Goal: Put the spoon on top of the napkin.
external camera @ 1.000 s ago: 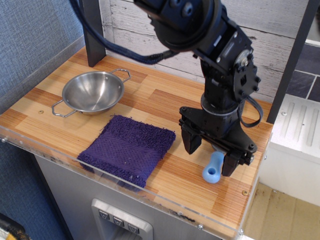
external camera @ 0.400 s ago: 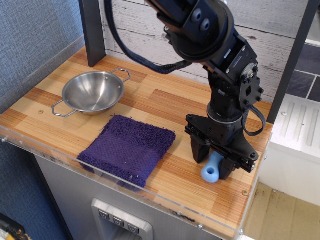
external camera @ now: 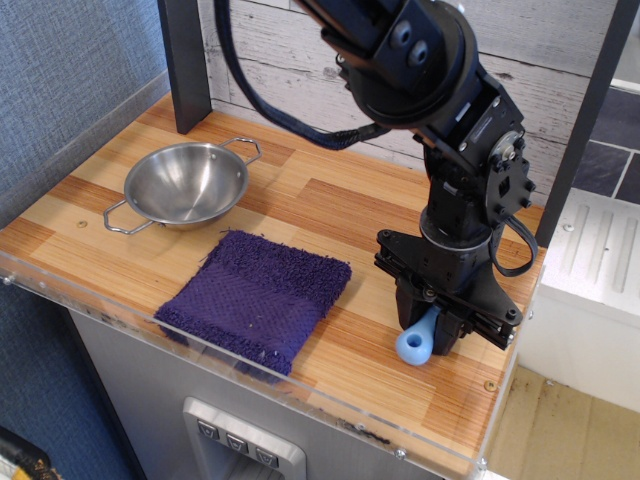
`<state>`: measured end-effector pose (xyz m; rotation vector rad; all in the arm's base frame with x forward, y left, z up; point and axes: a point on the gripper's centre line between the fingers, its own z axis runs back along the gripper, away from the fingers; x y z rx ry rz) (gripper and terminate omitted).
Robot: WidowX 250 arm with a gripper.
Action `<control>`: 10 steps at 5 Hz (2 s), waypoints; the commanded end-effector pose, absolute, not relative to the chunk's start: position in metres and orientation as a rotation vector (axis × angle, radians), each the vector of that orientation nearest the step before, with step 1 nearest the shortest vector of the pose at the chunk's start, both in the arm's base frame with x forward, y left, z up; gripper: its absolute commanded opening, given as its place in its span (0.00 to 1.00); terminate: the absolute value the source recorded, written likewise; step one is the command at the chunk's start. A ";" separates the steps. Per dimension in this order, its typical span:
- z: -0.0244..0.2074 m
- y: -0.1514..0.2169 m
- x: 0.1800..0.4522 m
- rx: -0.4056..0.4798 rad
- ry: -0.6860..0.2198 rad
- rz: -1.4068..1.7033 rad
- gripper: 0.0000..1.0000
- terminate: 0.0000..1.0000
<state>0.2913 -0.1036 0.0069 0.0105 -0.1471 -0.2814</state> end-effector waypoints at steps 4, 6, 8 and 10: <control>0.085 -0.049 0.268 0.052 -0.292 -0.143 0.00 0.00; 0.069 -0.016 0.233 0.087 -0.213 -0.006 0.00 0.00; 0.036 -0.002 0.221 0.074 -0.192 0.156 0.00 0.00; 0.016 0.015 0.234 0.082 -0.185 0.201 0.00 0.00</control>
